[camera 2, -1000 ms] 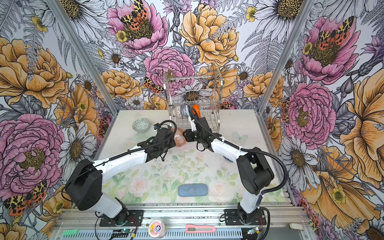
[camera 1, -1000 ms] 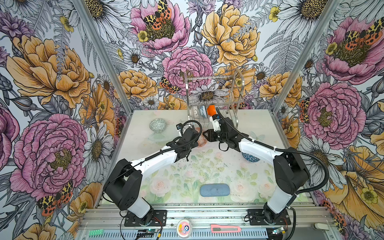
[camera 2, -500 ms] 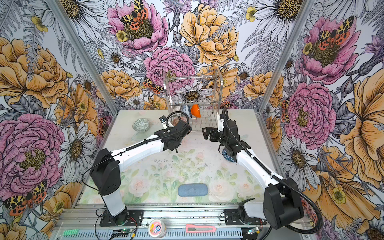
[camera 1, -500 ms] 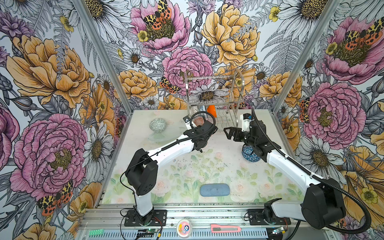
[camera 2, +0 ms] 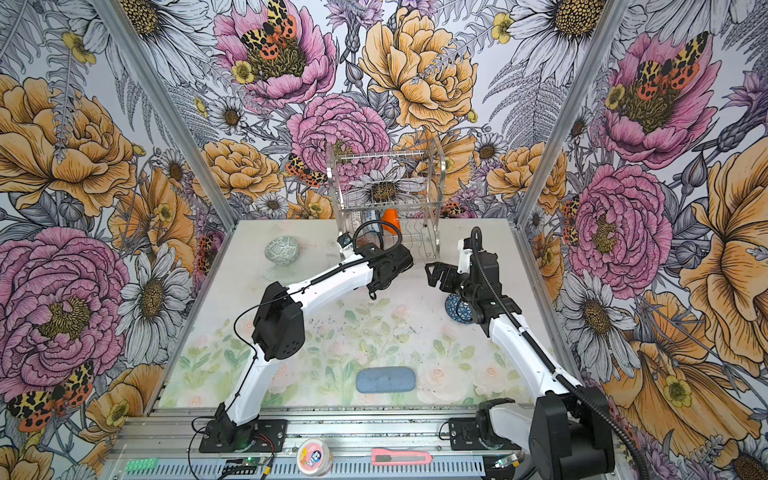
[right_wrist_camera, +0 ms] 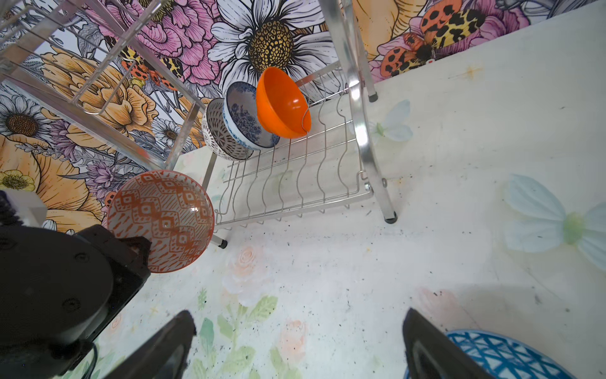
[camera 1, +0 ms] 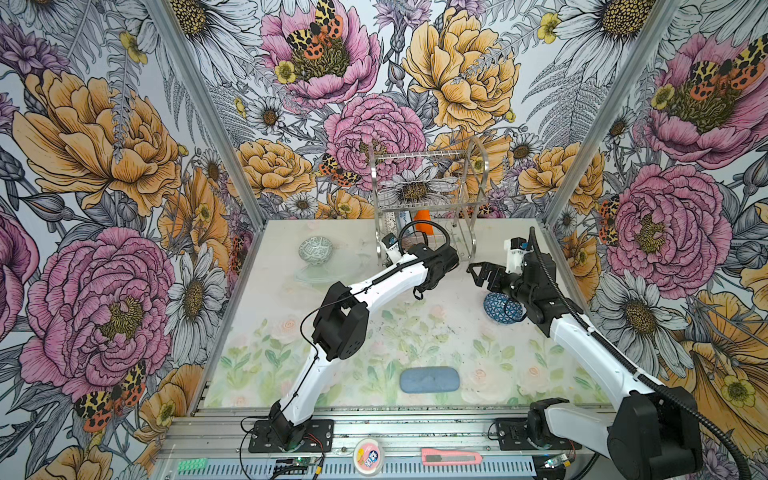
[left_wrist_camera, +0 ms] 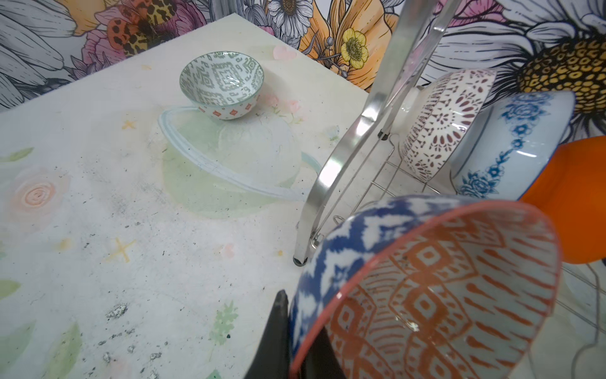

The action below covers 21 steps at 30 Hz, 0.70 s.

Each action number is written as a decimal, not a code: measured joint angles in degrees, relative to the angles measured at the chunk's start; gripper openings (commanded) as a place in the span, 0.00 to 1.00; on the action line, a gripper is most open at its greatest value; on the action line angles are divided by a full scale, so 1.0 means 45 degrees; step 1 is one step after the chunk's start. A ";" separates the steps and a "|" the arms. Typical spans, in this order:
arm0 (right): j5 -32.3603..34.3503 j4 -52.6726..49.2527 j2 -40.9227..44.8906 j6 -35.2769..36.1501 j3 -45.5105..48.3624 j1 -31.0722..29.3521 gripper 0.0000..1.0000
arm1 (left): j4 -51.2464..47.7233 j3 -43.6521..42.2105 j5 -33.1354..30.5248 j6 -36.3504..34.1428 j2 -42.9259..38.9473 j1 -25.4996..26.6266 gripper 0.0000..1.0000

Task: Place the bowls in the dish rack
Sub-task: 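Raise the held bowl toward the rack slots with the left gripper while the right withdraws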

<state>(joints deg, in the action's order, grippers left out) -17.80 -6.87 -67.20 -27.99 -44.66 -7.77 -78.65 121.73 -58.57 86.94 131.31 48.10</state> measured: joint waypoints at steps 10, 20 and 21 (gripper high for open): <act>-0.0427 0.0039 0.0015 -0.0151 0.0087 0.0165 0.99 | -0.1540 0.1948 -0.1758 0.0262 0.0855 0.0000 0.00; -0.0748 0.0355 0.0053 -0.0364 0.0321 0.0248 0.99 | -0.2089 0.3439 -0.2467 0.0262 0.2565 -0.0015 0.00; -0.0787 0.0364 0.0092 -0.0384 0.0325 0.0248 0.99 | -0.2127 0.3623 -0.2521 0.0257 0.2725 -0.0024 0.00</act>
<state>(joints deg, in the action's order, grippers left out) -21.34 -5.23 -66.78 -29.71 -43.20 -6.66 -88.23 138.04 -69.91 88.09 143.57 47.99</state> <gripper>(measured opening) 0.995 0.094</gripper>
